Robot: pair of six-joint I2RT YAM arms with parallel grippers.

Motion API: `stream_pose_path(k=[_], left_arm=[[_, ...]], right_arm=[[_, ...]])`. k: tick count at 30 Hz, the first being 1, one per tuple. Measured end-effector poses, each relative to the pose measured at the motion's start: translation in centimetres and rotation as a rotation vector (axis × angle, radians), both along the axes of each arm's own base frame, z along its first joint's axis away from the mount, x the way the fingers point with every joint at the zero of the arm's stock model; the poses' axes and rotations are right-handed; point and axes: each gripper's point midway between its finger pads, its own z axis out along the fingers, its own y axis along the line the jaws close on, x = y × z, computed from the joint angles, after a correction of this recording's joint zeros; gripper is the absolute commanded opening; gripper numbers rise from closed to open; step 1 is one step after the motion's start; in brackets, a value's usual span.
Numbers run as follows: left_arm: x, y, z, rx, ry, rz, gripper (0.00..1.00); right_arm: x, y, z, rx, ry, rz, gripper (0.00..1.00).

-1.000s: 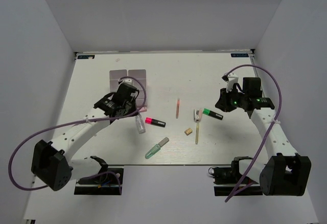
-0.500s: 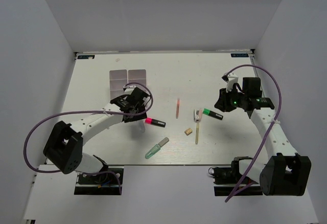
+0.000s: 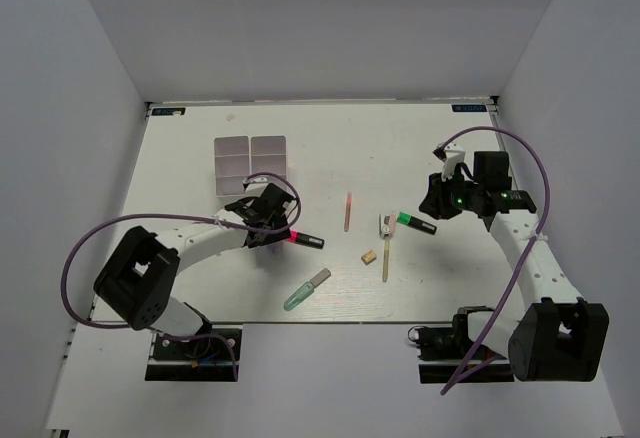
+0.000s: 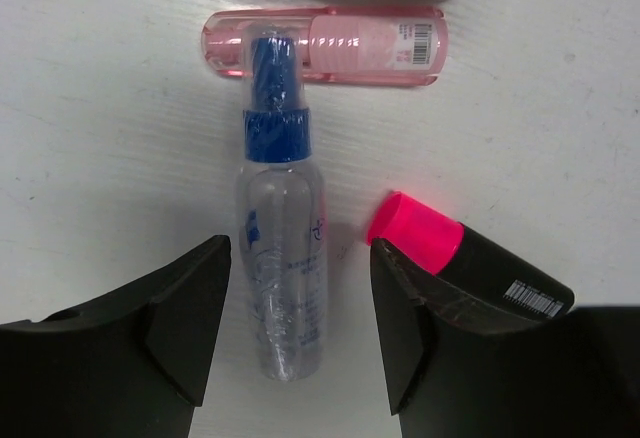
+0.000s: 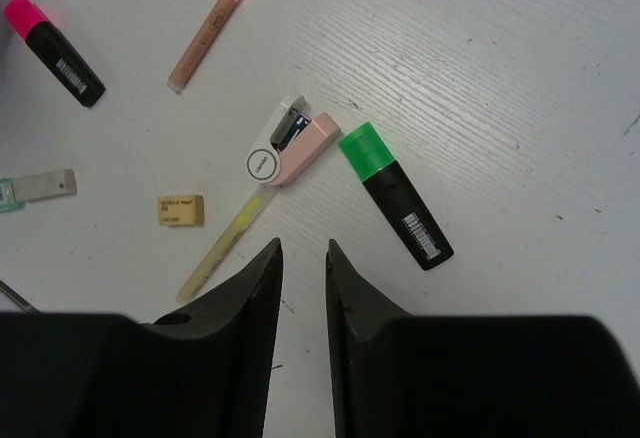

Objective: Sort the stationery into containers
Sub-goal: Pick up the stationery from the center of the board.

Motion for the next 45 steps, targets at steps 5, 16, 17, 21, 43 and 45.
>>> stream_pose_path(k=[5, 16, 17, 21, 43, 45], left_arm=[[0.5, -0.3, -0.6, -0.004, -0.006, 0.006, 0.69], [0.7, 0.0, -1.8, 0.026, 0.002, 0.018, 0.58], [0.8, 0.0, -1.8, 0.028, -0.001, 0.020, 0.56], [0.9, 0.1, -1.8, 0.031, -0.009, 0.025, 0.29], [3.2, 0.7, 15.1, -0.082, -0.285, -0.232, 0.00], [4.7, 2.0, 16.9, -0.104, -0.331, -0.235, 0.00]], right_arm=[[0.0, 0.0, -0.1, 0.000, 0.002, 0.000, 0.29], [0.0, 0.0, -0.4, -0.001, 0.016, 0.000, 0.29], [0.0, 0.0, -0.4, -0.002, 0.016, 0.000, 0.29], [0.0, 0.0, -0.4, -0.001, 0.016, 0.000, 0.29], [-0.3, 0.2, -0.4, 0.010, 0.024, 0.011, 0.30], [-0.4, 0.3, -0.4, 0.015, 0.029, 0.015, 0.30]])
